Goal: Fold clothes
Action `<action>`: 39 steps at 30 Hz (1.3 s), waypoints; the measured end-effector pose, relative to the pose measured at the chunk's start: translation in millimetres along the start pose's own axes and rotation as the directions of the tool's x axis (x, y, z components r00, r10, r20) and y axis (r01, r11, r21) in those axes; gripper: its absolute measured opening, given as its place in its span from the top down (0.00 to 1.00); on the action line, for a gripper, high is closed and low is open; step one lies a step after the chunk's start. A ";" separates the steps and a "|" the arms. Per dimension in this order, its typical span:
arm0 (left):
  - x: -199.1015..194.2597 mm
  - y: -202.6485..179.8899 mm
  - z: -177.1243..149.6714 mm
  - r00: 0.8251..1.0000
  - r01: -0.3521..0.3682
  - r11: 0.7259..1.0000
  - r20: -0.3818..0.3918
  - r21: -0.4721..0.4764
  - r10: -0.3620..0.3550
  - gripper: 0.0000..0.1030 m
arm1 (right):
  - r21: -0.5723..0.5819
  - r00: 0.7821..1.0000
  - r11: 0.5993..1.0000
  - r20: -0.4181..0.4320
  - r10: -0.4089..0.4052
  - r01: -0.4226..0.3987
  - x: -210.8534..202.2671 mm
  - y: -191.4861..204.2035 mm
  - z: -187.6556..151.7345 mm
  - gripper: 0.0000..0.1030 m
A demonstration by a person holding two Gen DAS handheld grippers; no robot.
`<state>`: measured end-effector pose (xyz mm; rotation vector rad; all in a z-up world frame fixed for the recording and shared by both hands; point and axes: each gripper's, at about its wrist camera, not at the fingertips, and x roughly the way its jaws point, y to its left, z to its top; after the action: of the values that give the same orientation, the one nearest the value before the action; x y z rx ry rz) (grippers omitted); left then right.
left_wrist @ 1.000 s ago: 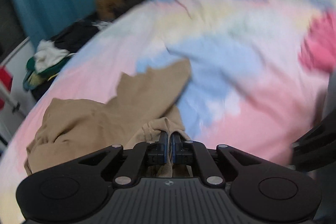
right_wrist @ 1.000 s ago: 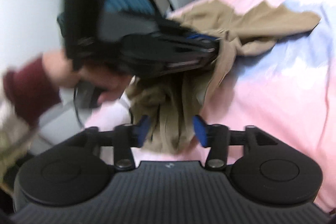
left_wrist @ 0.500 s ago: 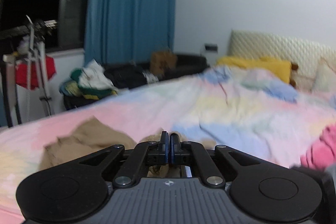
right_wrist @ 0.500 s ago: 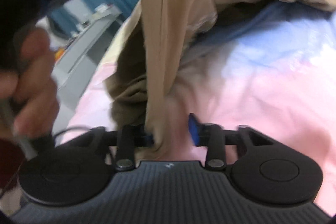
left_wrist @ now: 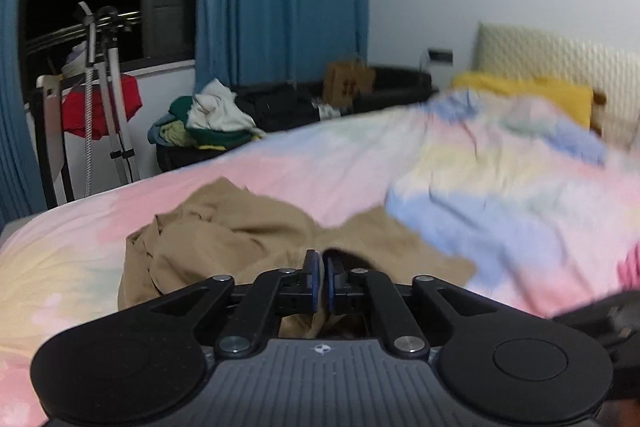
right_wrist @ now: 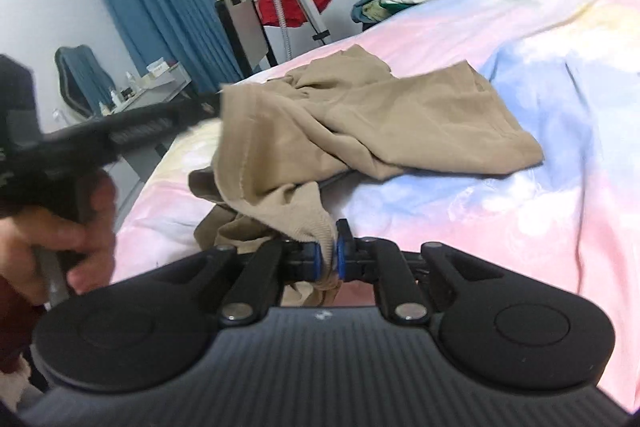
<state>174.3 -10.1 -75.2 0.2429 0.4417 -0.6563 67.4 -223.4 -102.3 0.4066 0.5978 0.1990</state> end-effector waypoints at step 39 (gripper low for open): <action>-220.4 -11.3 256.9 0.763 -0.147 0.918 0.548 -0.369 0.343 0.96 | -0.319 0.849 0.909 0.523 -0.069 0.270 -191.1 120.3 256.4 0.90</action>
<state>93.5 8.0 253.2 -0.2105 -0.1186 -0.3604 53.8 -251.8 237.9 0.0109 0.0655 0.0257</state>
